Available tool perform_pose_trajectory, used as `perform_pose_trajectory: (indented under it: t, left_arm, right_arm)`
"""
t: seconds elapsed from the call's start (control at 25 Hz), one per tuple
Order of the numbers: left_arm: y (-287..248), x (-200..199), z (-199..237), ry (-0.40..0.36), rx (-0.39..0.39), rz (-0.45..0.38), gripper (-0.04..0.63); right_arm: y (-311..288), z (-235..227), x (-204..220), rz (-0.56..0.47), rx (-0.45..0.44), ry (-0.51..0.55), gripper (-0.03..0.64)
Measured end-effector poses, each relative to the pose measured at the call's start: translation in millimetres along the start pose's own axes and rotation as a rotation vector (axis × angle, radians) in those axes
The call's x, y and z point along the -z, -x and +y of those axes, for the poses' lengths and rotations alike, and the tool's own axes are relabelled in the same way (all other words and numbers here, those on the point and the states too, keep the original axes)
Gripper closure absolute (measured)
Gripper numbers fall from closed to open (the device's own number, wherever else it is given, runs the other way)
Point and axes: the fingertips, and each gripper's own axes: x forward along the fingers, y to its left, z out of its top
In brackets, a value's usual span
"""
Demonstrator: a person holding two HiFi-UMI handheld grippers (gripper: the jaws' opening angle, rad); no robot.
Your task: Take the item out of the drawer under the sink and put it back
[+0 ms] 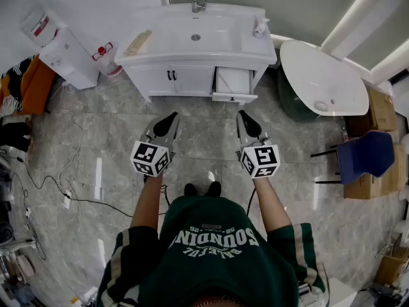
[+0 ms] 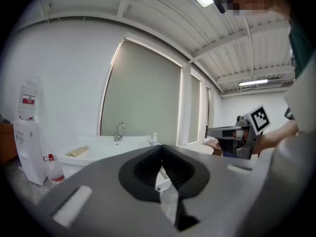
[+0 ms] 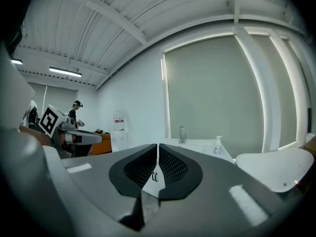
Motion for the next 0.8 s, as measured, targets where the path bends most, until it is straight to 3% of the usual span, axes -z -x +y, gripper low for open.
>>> perform_pose_trajectory:
  t: [0.8]
  left_arm:
    - [-11.9, 2.6, -23.1, 0.015, -0.021, 0.011, 0.545]
  right_arm:
    - [10.4, -23.2, 8.1, 0.010, -0.034, -0.032, 0.614]
